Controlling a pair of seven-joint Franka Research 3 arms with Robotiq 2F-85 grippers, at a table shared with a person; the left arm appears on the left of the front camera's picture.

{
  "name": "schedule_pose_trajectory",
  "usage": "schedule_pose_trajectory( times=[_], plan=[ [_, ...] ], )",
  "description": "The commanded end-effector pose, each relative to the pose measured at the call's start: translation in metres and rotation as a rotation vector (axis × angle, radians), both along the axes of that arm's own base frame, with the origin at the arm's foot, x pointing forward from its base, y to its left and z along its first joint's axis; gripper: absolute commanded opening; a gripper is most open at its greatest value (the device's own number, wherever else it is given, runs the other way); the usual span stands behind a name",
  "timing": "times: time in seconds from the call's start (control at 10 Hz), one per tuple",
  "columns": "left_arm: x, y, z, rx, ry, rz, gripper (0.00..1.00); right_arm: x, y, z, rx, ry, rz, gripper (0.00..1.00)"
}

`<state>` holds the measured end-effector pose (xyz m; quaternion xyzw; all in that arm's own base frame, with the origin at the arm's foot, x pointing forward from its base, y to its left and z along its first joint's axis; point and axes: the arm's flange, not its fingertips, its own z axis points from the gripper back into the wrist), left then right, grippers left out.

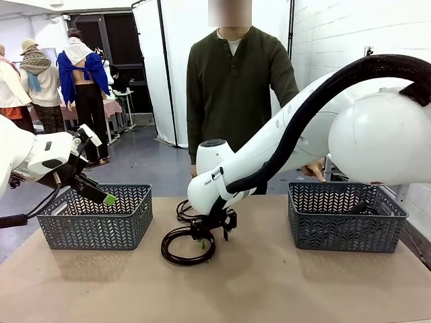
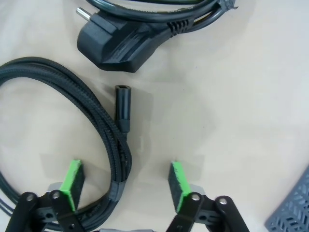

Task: Organize the cables according to human instructions.
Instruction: Pick up a bundle of cables and place it in the basket indicated by the human.

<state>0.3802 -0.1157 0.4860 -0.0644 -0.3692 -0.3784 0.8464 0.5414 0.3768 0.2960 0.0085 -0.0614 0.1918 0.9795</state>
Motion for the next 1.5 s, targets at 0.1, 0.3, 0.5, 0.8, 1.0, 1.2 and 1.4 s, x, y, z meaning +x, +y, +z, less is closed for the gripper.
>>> schedule_pose_trajectory(
  times=[0.1, 0.3, 0.5, 0.8, 1.0, 1.2, 1.4],
  plan=[
    [0.001, 0.001, -0.001, -0.012, 0.004, 0.013, 1.00, 0.003, 0.007, -0.001, -0.034, 0.013, -0.016, 0.37],
    [0.001, 0.001, -0.001, -0.012, 0.004, 0.013, 1.00, -0.001, 0.007, 0.000, -0.025, 0.034, -0.009, 0.03],
    [0.001, 0.001, -0.001, -0.012, 0.004, 0.013, 1.00, -0.004, 0.007, 0.003, -0.023, 0.044, 0.001, 0.00],
    [0.001, 0.001, -0.001, -0.012, 0.004, 0.013, 1.00, -0.013, 0.004, 0.013, -0.027, 0.050, 0.019, 0.00],
    [0.001, 0.001, -0.001, -0.012, 0.004, 0.013, 1.00, -0.018, -0.001, 0.025, -0.026, 0.068, 0.034, 0.00],
    [0.001, 0.001, -0.001, -0.012, 0.004, 0.013, 1.00, -0.029, -0.013, 0.067, -0.053, 0.093, 0.091, 0.00],
    [0.001, 0.001, -0.001, -0.012, 0.004, 0.013, 1.00, -0.036, -0.026, 0.110, -0.024, 0.109, 0.283, 0.00]
  ],
)
